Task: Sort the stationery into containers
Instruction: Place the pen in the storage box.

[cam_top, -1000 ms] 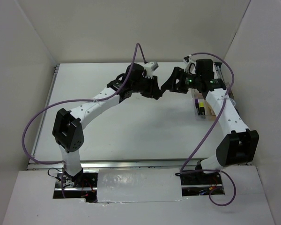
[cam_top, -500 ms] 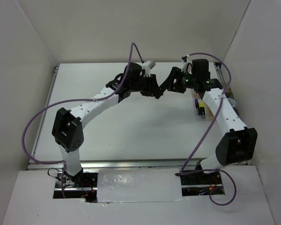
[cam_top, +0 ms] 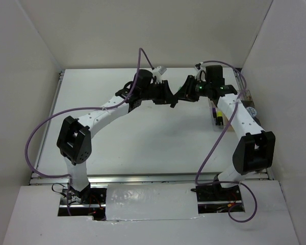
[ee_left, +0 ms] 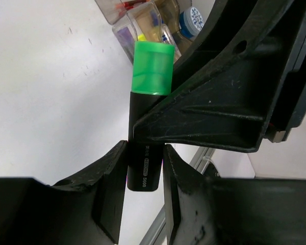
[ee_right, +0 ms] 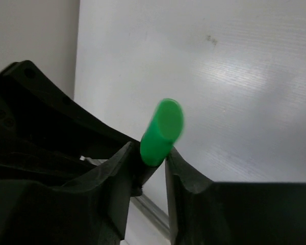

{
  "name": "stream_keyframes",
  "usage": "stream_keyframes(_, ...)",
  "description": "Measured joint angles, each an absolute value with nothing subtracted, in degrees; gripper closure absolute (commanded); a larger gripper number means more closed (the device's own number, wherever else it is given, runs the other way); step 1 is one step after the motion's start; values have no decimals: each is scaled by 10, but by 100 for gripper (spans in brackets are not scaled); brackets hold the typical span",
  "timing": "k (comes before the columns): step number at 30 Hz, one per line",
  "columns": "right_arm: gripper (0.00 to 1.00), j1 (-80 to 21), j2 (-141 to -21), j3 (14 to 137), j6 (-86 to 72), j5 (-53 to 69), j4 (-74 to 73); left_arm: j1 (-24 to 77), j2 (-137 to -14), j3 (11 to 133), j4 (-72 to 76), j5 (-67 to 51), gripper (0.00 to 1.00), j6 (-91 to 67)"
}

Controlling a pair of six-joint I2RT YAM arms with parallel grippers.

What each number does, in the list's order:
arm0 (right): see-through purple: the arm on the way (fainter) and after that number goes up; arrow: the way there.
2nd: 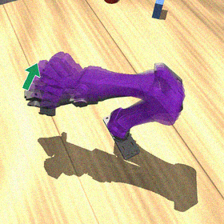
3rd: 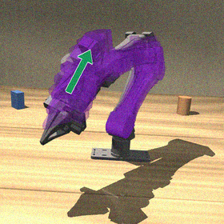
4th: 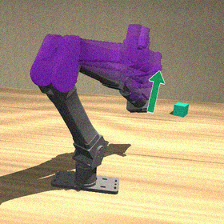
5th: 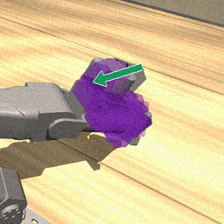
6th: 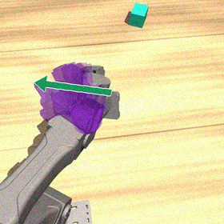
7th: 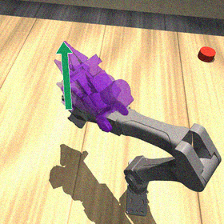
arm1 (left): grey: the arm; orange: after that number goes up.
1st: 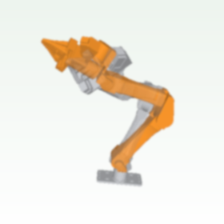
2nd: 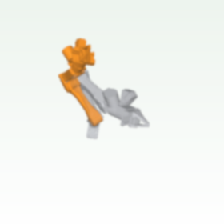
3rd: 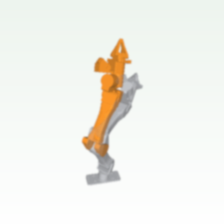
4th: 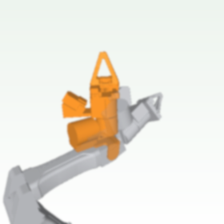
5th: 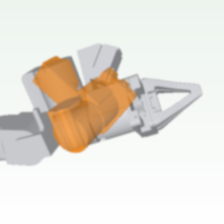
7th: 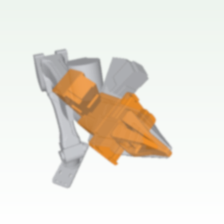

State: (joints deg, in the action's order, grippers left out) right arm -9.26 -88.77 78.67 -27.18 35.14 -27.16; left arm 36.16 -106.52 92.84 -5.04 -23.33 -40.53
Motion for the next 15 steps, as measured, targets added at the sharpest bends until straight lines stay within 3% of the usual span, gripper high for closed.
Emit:
stream_keyframes(1, 70, -93, -890, 787, -273, 354, -271, 362, -1065, 924, -48, -234, 99, -407)
stream_keyframes(3, 82, -94, -894, 787, -276, 359, -269, 362, -1067, 919, -46, -236, 85, -408)
stream_keyframes(5, 92, -95, -894, 787, -272, 359, -271, 362, -1068, 917, -47, -236, 57, -408)
stream_keyframes(6, 97, -93, -894, 787, -272, 359, -271, 362, -1068, 917, -47, -237, 27, -406)
stream_keyframes(8, 100, -88, -894, 787, -260, 361, -270, 361, -1068, 918, -50, -239, 4, -395)
stream_keyframes(15, 100, 11, -860, 787, -136, 318, -314, 321, -1068, 929, -130, -243, 1, -335)
